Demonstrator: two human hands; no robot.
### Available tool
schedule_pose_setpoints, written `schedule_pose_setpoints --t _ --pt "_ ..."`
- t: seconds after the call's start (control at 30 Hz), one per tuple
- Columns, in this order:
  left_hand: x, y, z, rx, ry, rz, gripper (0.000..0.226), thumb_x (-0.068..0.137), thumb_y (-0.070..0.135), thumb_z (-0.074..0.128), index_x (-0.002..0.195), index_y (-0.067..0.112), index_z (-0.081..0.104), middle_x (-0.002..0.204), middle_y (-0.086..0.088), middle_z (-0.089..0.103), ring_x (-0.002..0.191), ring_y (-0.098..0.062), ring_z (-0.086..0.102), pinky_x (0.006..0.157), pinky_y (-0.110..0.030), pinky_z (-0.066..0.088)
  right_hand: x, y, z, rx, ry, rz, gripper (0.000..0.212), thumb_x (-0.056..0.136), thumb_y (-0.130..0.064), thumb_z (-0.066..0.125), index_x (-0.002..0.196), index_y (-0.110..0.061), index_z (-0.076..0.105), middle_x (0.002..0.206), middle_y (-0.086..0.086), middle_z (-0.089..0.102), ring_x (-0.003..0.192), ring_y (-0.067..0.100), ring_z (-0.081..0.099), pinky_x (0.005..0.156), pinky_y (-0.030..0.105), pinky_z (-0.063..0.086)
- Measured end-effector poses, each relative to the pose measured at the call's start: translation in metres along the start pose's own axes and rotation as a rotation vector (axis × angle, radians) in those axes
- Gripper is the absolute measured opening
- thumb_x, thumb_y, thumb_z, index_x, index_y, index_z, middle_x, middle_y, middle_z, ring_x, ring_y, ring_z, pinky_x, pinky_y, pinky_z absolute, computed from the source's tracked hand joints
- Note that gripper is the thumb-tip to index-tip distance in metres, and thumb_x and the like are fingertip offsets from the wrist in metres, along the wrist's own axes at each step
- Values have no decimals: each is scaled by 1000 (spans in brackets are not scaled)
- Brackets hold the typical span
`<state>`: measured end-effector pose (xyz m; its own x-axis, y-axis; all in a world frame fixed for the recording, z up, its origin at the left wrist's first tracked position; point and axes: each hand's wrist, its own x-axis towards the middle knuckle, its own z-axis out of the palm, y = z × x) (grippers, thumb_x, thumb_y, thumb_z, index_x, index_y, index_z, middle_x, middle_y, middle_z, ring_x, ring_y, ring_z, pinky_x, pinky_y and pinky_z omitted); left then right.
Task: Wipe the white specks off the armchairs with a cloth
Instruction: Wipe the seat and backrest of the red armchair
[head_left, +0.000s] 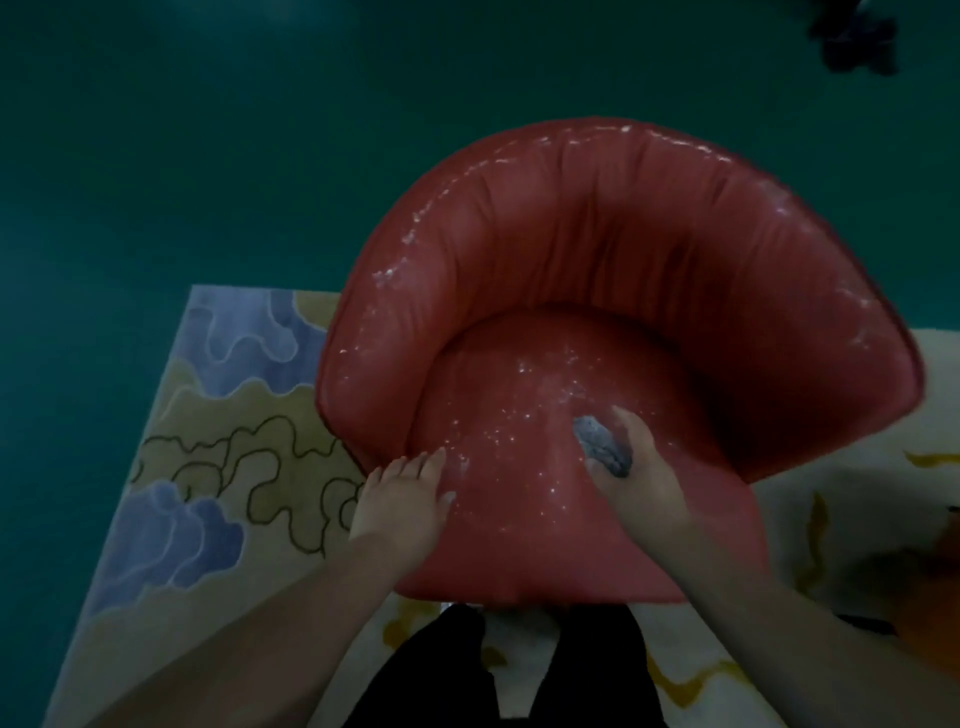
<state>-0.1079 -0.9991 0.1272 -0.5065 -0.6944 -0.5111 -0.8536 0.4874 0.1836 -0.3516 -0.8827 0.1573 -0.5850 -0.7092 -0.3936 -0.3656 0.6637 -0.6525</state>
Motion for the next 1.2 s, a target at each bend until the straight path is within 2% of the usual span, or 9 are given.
schedule_pose_setpoints --t 0.1,0.2,0.33,0.5,0.63,0.77,0.9,1.03,1.2 --pt "-1 0 12 -31 23 -91 62 99 51 25 154 25 11 155 1 31 142 -21 27 116 -39 21 18 0 3 -26 -86 -44 58 83 -28 66 131 -41 36 82 -22 59 63 -14 59 42 3 37" --pt "1 14 32 -109 49 -230 64 98 52 28 154 26 9 154 1 33 141 -21 28 115 -40 23 44 8 3 -84 -217 -129 40 84 -30 67 121 -32 53 81 -22 62 67 -19 56 48 0 37" --pt "0 42 66 -231 67 -419 67 96 52 36 153 25 12 154 1 33 140 -22 30 114 -41 26 74 15 4 -207 -378 -243 33 84 -38 67 115 -38 58 81 -23 65 67 -12 59 50 7 42" --pt "-1 65 113 -402 143 -618 68 95 49 41 153 24 15 150 1 39 136 -22 35 108 -42 31 103 30 26 -361 -455 -339 36 80 -51 64 114 -46 55 79 -30 61 77 -1 61 85 38 51" --pt "-2 66 152 -527 175 -740 69 95 51 41 153 23 15 150 -1 39 137 -24 35 109 -41 32 119 44 66 -344 -532 -390 41 79 -42 71 117 -45 57 85 -27 63 77 -5 60 68 22 50" --pt "4 53 186 -586 232 -808 71 94 52 46 152 23 18 151 -1 38 138 -23 34 111 -39 32 131 55 116 -349 -565 -482 43 80 -46 69 120 -43 55 91 -26 60 81 -5 58 66 19 46" --pt "20 33 218 -610 260 -861 87 86 60 57 153 24 15 156 0 28 142 -21 26 114 -38 29 147 62 169 -372 -580 -596 37 84 -46 63 121 -38 57 106 -12 60 95 7 57 78 24 44" --pt "41 11 251 -604 260 -891 100 76 67 62 153 27 12 161 1 14 146 -22 15 117 -40 22 159 65 216 -379 -583 -728 40 83 -35 68 122 -43 60 102 -6 54 93 9 55 79 17 41" --pt "53 -20 284 -625 262 -942 113 63 74 68 152 29 14 161 1 9 145 -27 16 116 -44 24 156 61 283 -527 -597 -967 46 84 -34 67 128 -40 56 99 -7 47 99 18 48 91 30 41"
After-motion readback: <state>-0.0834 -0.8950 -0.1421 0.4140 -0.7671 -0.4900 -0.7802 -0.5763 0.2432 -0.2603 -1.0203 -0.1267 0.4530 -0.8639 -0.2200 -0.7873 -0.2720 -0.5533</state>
